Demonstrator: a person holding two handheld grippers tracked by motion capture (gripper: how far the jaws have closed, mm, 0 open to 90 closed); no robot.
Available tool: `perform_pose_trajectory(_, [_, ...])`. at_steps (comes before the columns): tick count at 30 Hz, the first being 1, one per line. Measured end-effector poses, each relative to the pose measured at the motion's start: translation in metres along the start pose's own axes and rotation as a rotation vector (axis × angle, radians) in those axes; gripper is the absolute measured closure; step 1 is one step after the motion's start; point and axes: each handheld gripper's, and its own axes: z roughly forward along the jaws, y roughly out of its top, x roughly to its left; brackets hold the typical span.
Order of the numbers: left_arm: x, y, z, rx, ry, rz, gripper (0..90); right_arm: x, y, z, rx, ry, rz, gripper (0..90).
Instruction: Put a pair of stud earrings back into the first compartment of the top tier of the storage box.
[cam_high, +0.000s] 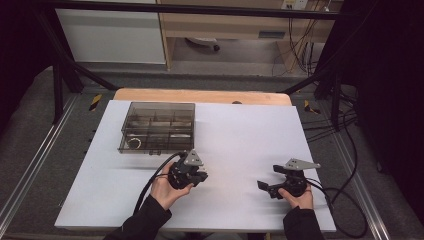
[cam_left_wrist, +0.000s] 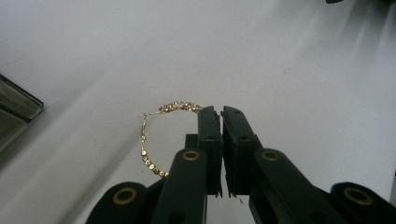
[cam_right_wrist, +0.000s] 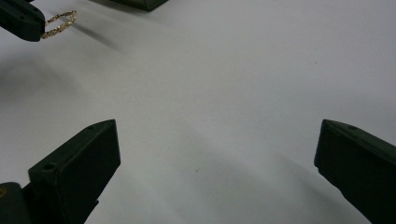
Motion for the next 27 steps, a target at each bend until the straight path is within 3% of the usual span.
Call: perform_pose_trajectory(27, [0.018,-0.027,-0.038,-0.011,0.019,-0.054,86.4,0.000,0.000,0.000,0.000,0.000,-0.001,0.7])
